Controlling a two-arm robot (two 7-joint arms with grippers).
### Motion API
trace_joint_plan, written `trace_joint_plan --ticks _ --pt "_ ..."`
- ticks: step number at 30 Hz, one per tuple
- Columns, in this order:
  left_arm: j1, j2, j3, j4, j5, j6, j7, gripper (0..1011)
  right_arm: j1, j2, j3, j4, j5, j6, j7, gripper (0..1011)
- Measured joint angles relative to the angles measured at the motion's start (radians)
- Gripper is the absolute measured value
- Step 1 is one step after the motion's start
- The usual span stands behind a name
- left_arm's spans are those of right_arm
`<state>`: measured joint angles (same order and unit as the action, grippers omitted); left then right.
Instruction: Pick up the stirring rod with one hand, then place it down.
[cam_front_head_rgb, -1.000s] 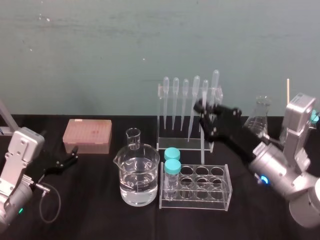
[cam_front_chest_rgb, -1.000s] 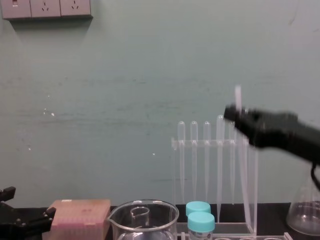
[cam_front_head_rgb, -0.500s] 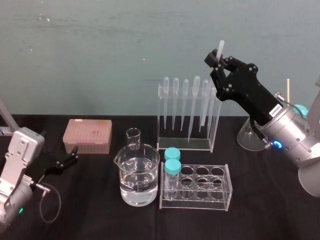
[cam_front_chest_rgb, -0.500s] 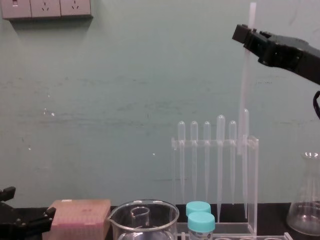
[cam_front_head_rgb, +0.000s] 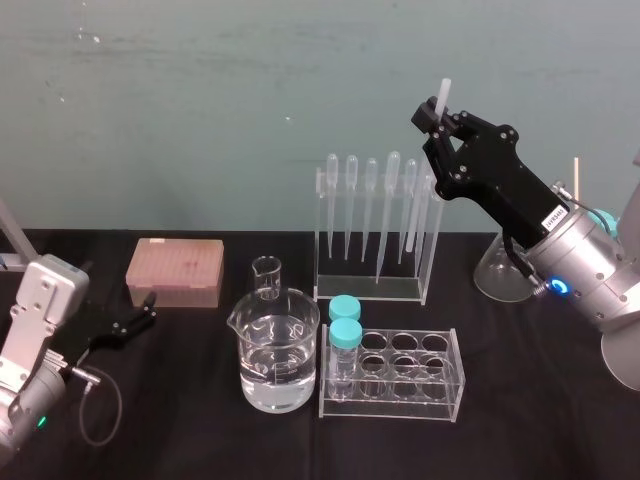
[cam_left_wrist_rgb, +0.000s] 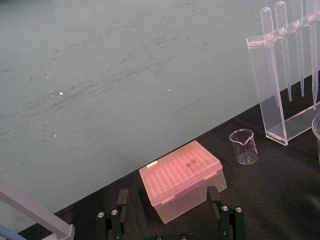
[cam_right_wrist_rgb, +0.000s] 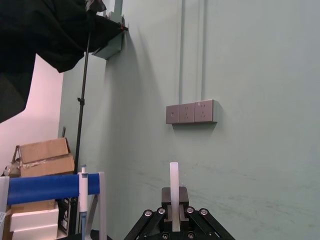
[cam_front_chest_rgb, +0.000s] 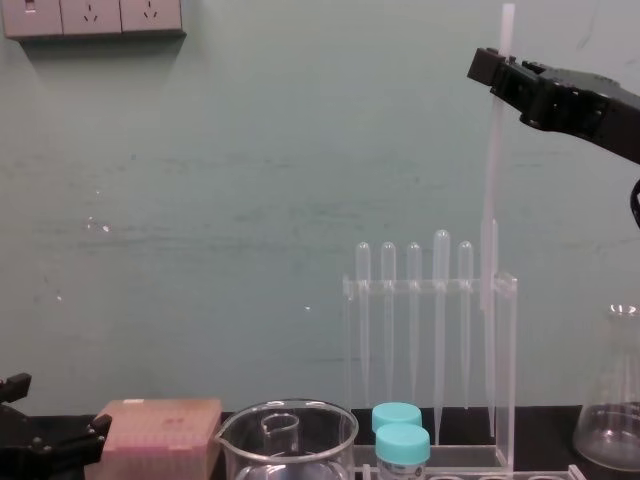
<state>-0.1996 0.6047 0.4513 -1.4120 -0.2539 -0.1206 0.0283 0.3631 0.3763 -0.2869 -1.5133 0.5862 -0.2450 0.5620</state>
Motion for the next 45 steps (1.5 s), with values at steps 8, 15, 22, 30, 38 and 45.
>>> trace_joint_plan --ticks 8,15,22,30,38,45 --pt "0.0 0.0 0.0 0.0 0.0 0.0 0.0 1000 0.004 0.0 -0.003 0.012 0.002 0.002 0.001 70" --pt "0.0 0.0 0.0 0.0 0.0 0.0 0.0 1000 0.007 -0.001 -0.004 0.021 0.003 0.002 0.003 70" --pt "0.0 0.0 0.0 0.0 0.0 0.0 0.0 1000 0.006 0.0 -0.004 0.025 0.007 0.002 0.005 70" --pt "0.0 0.0 0.0 0.0 0.0 0.0 0.0 1000 0.005 0.001 -0.005 0.026 0.007 0.002 0.005 70" --pt "0.0 0.0 0.0 0.0 0.0 0.0 0.0 1000 0.0 0.003 -0.004 0.022 0.006 0.004 0.005 70" --pt "0.0 0.0 0.0 0.0 0.0 0.0 0.0 1000 -0.003 0.005 -0.003 0.018 0.006 0.003 0.003 70"
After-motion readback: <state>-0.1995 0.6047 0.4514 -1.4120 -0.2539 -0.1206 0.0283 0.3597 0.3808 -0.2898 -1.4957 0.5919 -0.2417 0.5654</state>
